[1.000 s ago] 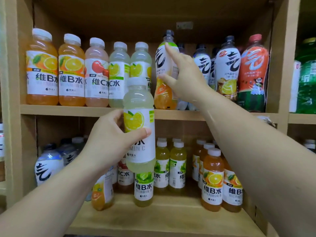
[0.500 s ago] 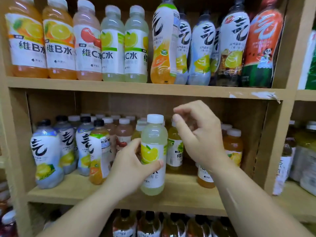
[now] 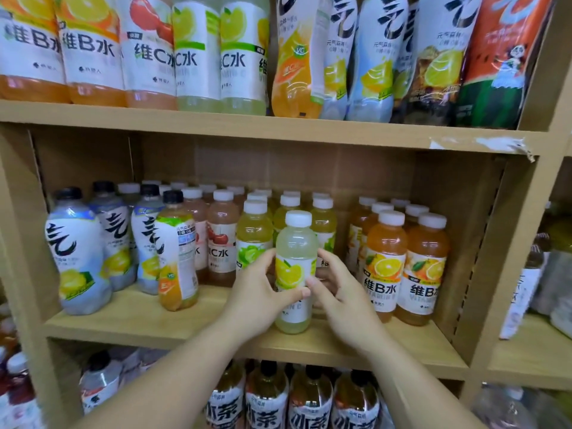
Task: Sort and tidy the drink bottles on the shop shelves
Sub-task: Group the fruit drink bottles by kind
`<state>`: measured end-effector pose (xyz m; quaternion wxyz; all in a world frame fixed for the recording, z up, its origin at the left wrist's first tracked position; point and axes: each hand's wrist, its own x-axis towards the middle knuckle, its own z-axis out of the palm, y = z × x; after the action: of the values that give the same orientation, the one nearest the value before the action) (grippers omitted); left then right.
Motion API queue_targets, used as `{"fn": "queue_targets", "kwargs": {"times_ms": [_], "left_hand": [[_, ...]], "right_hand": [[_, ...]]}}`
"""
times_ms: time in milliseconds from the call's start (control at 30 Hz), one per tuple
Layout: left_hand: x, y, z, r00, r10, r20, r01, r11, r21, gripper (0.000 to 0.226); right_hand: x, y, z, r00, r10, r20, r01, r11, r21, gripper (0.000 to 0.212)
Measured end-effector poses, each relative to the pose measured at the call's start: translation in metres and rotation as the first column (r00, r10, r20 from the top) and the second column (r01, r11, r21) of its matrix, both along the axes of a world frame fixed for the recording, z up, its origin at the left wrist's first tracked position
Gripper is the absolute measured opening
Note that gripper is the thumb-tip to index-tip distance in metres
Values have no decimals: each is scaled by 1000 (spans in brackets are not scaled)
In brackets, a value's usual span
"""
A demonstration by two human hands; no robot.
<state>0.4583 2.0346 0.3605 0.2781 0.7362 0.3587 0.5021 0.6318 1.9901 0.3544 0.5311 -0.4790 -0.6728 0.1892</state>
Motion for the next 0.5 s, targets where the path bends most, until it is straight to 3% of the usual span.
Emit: {"fn": "queue_targets", "kwargs": {"times_ms": [200, 267, 333, 433, 500], "left_hand": [[-19, -8, -7, 998, 53, -41, -52, 998, 28, 67], [-38, -11, -7, 992, 117, -38, -116, 993, 26, 73], [-60, -13, -4, 981, 193, 9, -193, 977, 88, 58], [-95, -11, 4, 907, 397, 142, -419, 881, 218, 37], [-117, -2, 4, 826, 520, 217, -561, 797, 224, 37]], "right_hand": [[-4, 1, -13, 991, -35, -127, 37, 999, 20, 42], [-10, -3, -10, 971, -205, -126, 222, 965, 141, 40], [-23, -12, 3, 929, -345, -136, 371, 863, 342, 34], [-63, -21, 28, 962, -265, -62, 253, 788, 561, 26], [-95, -16, 36, 988, -152, 28, 111, 827, 550, 24]]}}
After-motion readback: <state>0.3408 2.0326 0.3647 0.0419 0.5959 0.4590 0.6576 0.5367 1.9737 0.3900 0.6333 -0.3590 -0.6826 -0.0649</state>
